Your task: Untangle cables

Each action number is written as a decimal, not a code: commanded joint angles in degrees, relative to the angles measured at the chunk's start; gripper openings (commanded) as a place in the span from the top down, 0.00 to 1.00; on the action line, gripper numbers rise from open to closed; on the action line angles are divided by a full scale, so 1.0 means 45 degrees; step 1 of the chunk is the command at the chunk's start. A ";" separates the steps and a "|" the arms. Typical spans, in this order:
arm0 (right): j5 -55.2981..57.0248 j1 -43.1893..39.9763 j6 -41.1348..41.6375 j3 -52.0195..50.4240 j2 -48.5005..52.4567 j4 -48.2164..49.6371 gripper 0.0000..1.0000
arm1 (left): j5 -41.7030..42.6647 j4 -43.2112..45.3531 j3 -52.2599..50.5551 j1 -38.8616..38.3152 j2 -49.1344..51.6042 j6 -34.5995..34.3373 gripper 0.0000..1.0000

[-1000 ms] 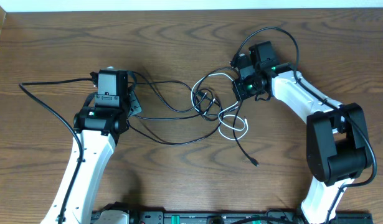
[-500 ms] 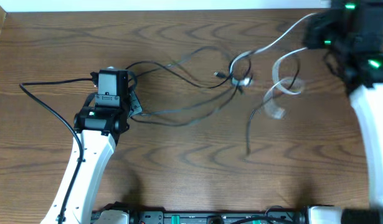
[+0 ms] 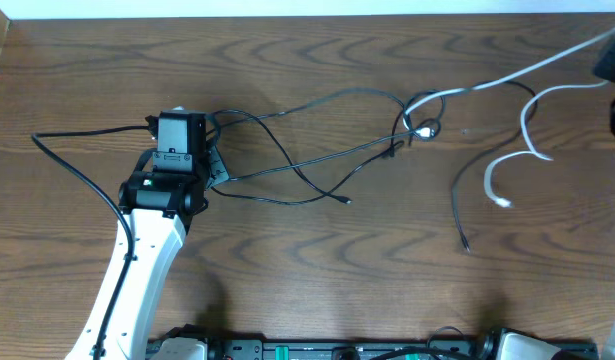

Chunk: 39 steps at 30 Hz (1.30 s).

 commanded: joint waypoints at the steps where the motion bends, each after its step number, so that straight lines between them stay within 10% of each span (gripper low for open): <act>1: 0.1190 -0.0913 0.1258 0.0010 -0.0277 -0.0112 0.99 | -0.0180 -0.0049 0.0068 0.0034 0.0000 -0.0058 0.93; 25: 0.0855 -0.5576 0.4760 -0.0010 0.0719 -0.1860 0.99 | -0.0180 -0.0087 0.0068 0.0034 0.0000 -0.0063 0.93; 34: -0.5416 -0.4619 0.1287 -0.0005 0.0714 -0.0515 0.99 | -0.0180 -0.0092 0.0068 0.0034 0.0000 -0.0063 0.92; 39: -0.3410 -0.4420 0.1049 -0.0005 0.0719 -0.0287 0.99 | -0.0180 -0.0126 0.0068 0.0034 0.0000 -0.0058 0.93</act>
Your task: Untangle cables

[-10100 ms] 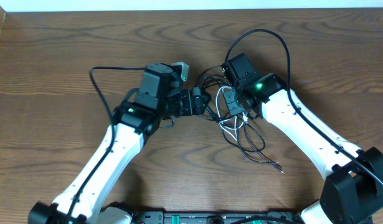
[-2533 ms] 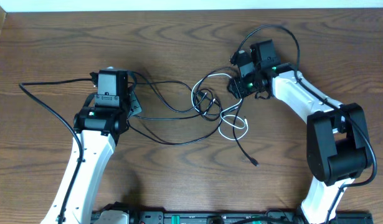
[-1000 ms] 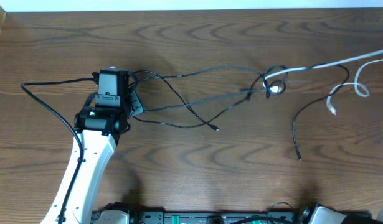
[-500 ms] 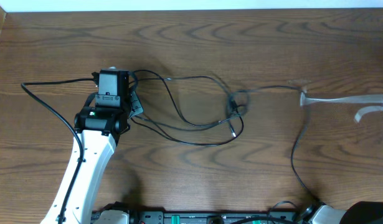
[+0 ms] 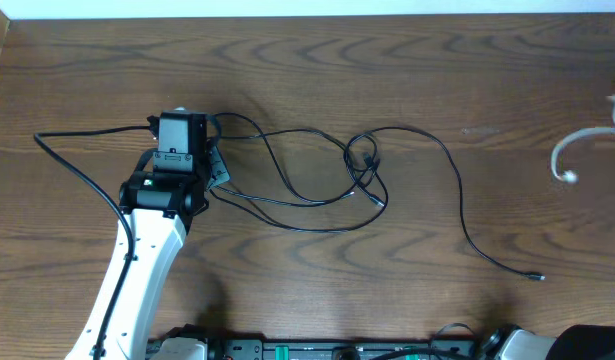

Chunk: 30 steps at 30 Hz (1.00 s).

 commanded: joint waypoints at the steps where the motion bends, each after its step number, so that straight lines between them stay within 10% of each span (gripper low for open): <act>1: 0.1535 0.0005 -0.0704 0.0010 -0.0039 0.0063 0.99 | -0.0301 -0.0083 0.0068 0.0087 0.0000 -0.0053 0.93; 27: 0.4362 -0.0831 -0.0855 -0.0010 0.3385 -0.1331 0.99 | -0.0296 -0.0073 0.0068 0.0087 0.0000 -0.0058 0.92; 30: 0.4347 -0.0831 -0.0855 -0.0010 0.3385 -0.1311 0.83 | -0.0296 -0.0073 0.0068 0.0087 0.0000 -0.0058 0.92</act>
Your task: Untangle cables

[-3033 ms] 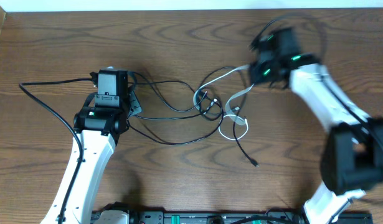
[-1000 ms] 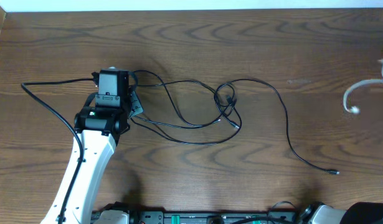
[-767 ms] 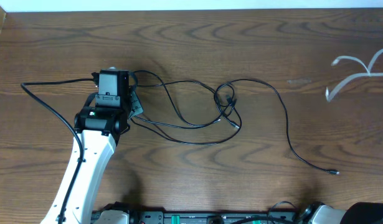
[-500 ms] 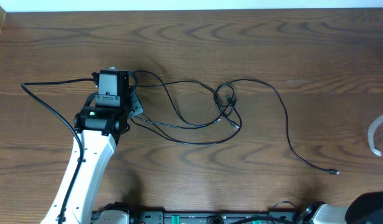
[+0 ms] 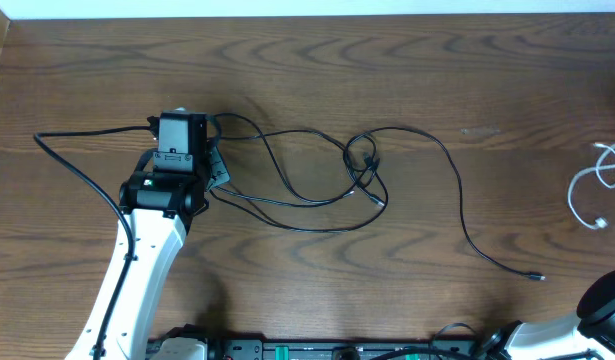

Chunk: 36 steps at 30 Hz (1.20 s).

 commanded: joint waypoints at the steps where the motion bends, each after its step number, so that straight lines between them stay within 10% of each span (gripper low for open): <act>1: 0.0165 -0.0019 -0.0102 -0.0010 0.0049 -0.0019 0.74 | -0.0296 -0.0039 0.0068 0.0087 0.0000 -0.0058 0.93; 5: -0.0724 -0.0019 -0.0102 -0.0010 0.0049 -0.0015 0.46 | -0.0296 -0.0039 0.0068 0.0087 0.0000 -0.0058 0.93; 17: -0.9928 0.2482 -0.3750 -0.0010 0.0053 -0.0476 0.34 | 0.1350 0.0194 0.0068 0.0087 0.0000 0.0661 0.93; 26: -0.7907 0.8660 -0.3725 -0.0015 0.0850 -0.0991 0.28 | 1.2293 0.3215 0.0073 -0.0505 -0.0005 0.3070 0.93; 36: -0.6761 1.2114 -0.0277 -0.0015 0.3303 -0.0403 0.34 | 1.0860 0.2501 0.0068 -0.0520 -0.0005 0.3395 0.93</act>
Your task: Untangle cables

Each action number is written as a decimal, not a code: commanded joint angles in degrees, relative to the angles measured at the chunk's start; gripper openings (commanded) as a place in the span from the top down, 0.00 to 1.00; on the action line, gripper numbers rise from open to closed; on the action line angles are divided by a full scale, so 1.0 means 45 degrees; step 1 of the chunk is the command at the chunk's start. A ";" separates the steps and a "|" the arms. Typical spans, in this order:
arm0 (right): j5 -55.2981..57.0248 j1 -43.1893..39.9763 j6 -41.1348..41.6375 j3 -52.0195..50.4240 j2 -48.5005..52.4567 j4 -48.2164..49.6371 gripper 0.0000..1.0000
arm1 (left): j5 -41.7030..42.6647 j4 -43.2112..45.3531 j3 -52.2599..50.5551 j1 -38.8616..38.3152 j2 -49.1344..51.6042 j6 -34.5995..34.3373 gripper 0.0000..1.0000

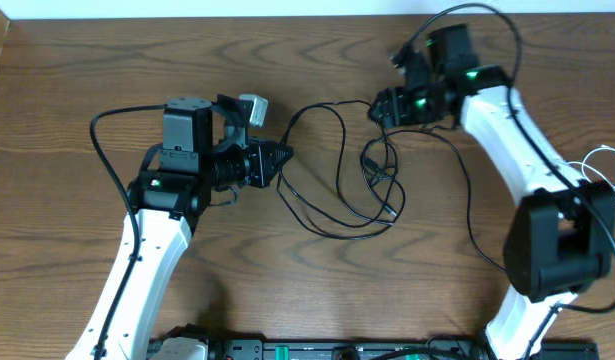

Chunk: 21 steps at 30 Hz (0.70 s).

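A black cable (339, 212) lies in tangled loops at mid-table, with a small knot (375, 170) on its right side. My left gripper (279, 160) points right at the loops' left edge, shut on a strand of it. My right gripper (377, 106) reaches in from the upper right. It looks shut on the strand that arcs across the top. One long tail (471, 215) runs down under the right arm. A white cable (599, 165) lies apart at the right edge, partly hidden by that arm.
The right arm (522, 130) spans the right side of the table from bottom right to top middle. The left arm (152, 250) rises from the bottom left, its own black lead (99, 150) looping out to the left. The brown table's far edge (287, 17) runs along the top.
The right arm was low at the bottom-right corner and now reaches to the top middle, gripper at the black cable. The left gripper has turned and moved right. The black loops have been pulled up and narrower.
First the white cable crossed the black one while stretched toward the top right. Then it hung free at the far right and the black cable lay slack. Then the white one rested at the right edge. Now both grippers are on the black cable.
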 commanded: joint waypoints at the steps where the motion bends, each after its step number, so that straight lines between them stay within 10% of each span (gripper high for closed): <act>1: 0.0418 0.0607 0.1214 -0.0015 0.0486 -0.0117 0.35 | -0.0393 -0.0136 0.0073 0.0005 -0.0005 0.0330 0.93; 12: 0.0374 0.1098 0.2778 -0.0199 0.0578 -0.1860 0.44 | -0.1292 -0.0180 0.0068 0.0005 -0.0005 0.0321 0.93; 21: 0.2074 0.2297 0.5280 -0.1807 0.0602 0.0899 0.49 | -0.1282 -0.0189 0.0068 0.0005 -0.0005 0.0316 0.93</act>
